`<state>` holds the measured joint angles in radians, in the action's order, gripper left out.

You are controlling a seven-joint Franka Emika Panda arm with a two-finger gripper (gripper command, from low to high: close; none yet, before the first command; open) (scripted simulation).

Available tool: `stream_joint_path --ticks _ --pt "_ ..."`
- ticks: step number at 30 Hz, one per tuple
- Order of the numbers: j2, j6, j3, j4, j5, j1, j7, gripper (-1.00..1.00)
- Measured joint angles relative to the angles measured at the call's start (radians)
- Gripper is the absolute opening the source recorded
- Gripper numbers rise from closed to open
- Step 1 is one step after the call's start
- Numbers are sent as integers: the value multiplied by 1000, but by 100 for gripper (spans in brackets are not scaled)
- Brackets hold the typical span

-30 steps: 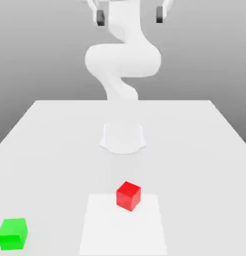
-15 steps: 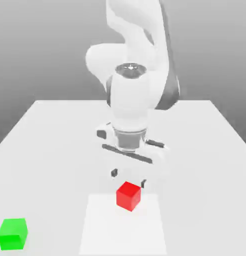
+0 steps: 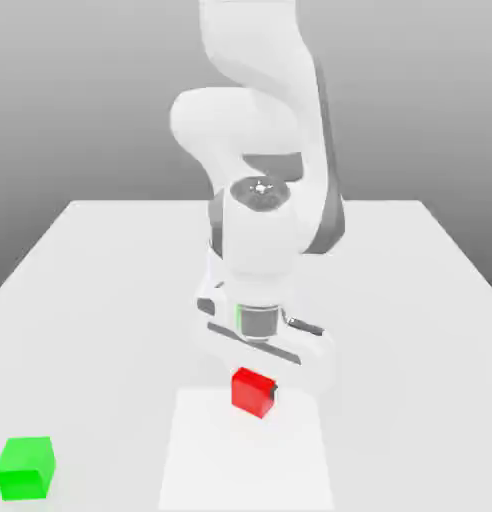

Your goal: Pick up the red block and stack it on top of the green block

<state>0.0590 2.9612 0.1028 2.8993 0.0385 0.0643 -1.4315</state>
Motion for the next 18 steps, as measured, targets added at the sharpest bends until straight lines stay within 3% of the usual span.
stream_joint_path --ticks 5,18 --pt "-132 -139 -19 -6 -65 -8 26 -100" --pt "97 -367 -190 -461 -86 254 -310 -100"
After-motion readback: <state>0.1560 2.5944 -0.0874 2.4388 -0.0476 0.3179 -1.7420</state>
